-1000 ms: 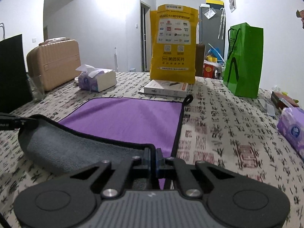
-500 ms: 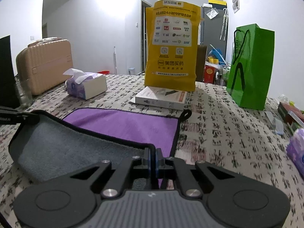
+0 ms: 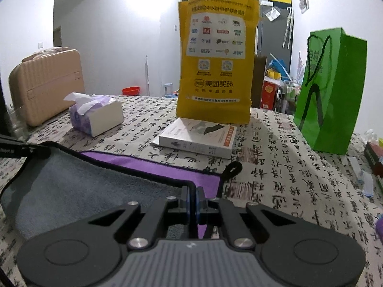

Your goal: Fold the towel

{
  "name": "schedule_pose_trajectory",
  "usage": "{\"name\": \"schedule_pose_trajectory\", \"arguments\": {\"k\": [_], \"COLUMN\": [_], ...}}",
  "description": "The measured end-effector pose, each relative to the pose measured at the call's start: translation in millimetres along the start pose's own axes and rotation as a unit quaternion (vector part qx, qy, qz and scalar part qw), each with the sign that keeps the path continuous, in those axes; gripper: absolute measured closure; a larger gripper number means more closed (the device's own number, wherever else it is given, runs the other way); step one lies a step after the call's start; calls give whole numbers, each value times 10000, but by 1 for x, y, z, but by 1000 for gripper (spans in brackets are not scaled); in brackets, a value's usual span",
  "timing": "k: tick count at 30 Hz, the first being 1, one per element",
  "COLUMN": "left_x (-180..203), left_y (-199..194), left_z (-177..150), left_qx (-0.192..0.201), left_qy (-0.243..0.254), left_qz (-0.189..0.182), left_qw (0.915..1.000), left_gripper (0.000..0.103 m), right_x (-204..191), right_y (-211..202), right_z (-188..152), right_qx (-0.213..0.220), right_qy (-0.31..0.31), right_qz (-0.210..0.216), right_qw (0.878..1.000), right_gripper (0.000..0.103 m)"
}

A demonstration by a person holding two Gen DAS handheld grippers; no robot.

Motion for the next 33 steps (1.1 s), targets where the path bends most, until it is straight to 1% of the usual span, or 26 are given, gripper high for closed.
{"name": "schedule_pose_trajectory", "arguments": {"k": [8, 15, 17, 18, 19, 20, 21, 22, 23, 24, 25, 26, 27, 28, 30, 33], "left_x": [-11, -14, -14, -15, -18, -21, -24, -26, -28, -30, -31, -31, -30, -30, -29, -29], "left_y": [41, 62, 67, 69, 71, 72, 73, 72, 70, 68, 64, 61, 57, 54, 46, 37], "left_z": [19, 25, 25, 24, 24, 24, 23, 24, 24, 25, 26, 28, 29, 31, 33, 33], "left_qx": [-275, -400, -501, -528, -524, -543, -551, -544, -547, -559, -564, -564, -549, -529, -505, -496], "left_qy": [-214, -203, -121, -101, -125, -154, -183, -213, -222, -248, -292, -308, -277, -231, -184, -195], "left_qz": [35, 40, 13, 19, 94, 156, 170, 178, 191, 182, 126, 76, 49, 42, 71, 152], "left_qw": [9994, 9990, 9987, 9986, 9985, 9983, 9982, 9981, 9981, 9980, 9979, 9979, 9981, 9983, 9985, 9985], "left_gripper": [98, 98, 97, 96, 92, 89, 78, 61, 52, 37, 29, 26, 23, 19, 13, 7], "right_x": [18, 26, 27, 28, 30, 32, 33, 35, 38, 40, 42, 45, 47, 49, 53, 59], "right_y": [41, 65, 69, 72, 73, 74, 73, 72, 71, 68, 65, 63, 60, 56, 49, 38], "right_z": [13, 18, 17, 17, 16, 15, 14, 15, 16, 17, 18, 20, 22, 24, 27, 30], "right_qx": [-140, -264, -315, -338, -352, -378, -382, -350, -326, -302, -267, -243, -230, -228, -190, -189], "right_qy": [336, 334, 334, 345, 364, 392, 413, 456, 496, 531, 569, 608, 646, 682, 797, 952], "right_qz": [117, 97, 94, 36, -60, -131, -155, -180, -211, -238, -262, -280, -295, -299, -272, -387], "right_qw": [9993, 9990, 9989, 9988, 9987, 9984, 9983, 9982, 9980, 9978, 9977, 9975, 9972, 9970, 9963, 9945], "right_gripper": [99, 98, 97, 92, 88, 80, 73, 66, 63, 57, 52, 49, 42, 33, 27, 23]}}
Point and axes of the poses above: each gripper's, at about its wrist camera, not at the fingertips, and y roughly the way its jaws point, x to its right, z to its top, the point moved 5 cm from there along y, roughly the way its jaws point, and after that the axes turned 4 degrees about -y, right-handed, at the moved point
